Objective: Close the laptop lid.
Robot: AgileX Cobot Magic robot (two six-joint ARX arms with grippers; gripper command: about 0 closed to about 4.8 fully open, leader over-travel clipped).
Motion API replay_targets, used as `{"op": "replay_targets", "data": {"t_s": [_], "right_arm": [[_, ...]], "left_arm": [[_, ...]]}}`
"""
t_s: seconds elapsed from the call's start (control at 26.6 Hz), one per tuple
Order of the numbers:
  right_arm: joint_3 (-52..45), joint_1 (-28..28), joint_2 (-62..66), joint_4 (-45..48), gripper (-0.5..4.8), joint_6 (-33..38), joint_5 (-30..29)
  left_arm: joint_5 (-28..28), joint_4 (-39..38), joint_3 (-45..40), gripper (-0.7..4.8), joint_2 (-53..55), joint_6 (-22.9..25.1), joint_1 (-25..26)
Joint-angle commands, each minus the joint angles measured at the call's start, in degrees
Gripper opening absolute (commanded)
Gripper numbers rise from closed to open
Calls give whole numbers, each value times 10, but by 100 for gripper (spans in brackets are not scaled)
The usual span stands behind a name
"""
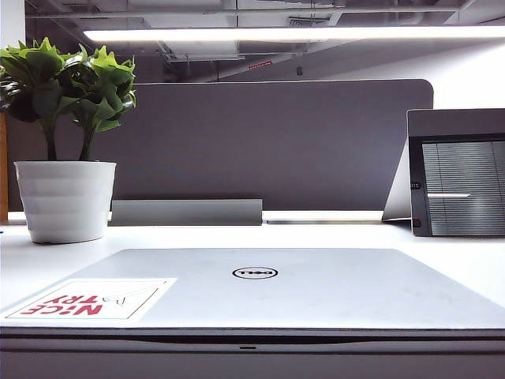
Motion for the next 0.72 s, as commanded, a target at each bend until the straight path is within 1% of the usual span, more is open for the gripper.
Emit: {"op": "replay_targets", "data": {"t_s": [0.04, 0.15, 0.26, 0.38, 0.49, 0.56, 0.72], "right_arm": [[-59, 0, -40, 26, -5, -2, 11], [-130, 0, -86, 55, -5, -4, 11], [-199, 0, -129, 83, -5, -4, 11], [-255, 0, -162, 103, -5, -4, 10], [-305, 0, -189, 111, -5, -4, 10], [-337, 0, -207, 111, -5, -4, 10], [-395, 0, -244, 116, -5, -4, 11]], "left_arm": [[-31, 64, -110, -5, -66, -8, 1], [-34, 138, -250, -5, -151, -12, 1], [-33, 232, -409, -5, -252, -25, 1], [-37, 292, -539, -5, -344, -24, 1], [-43, 302, -626, -5, -416, -24, 1], [-42, 290, -664, -5, -454, -24, 1], [-42, 275, -712, -5, -508, -26, 1]]}}
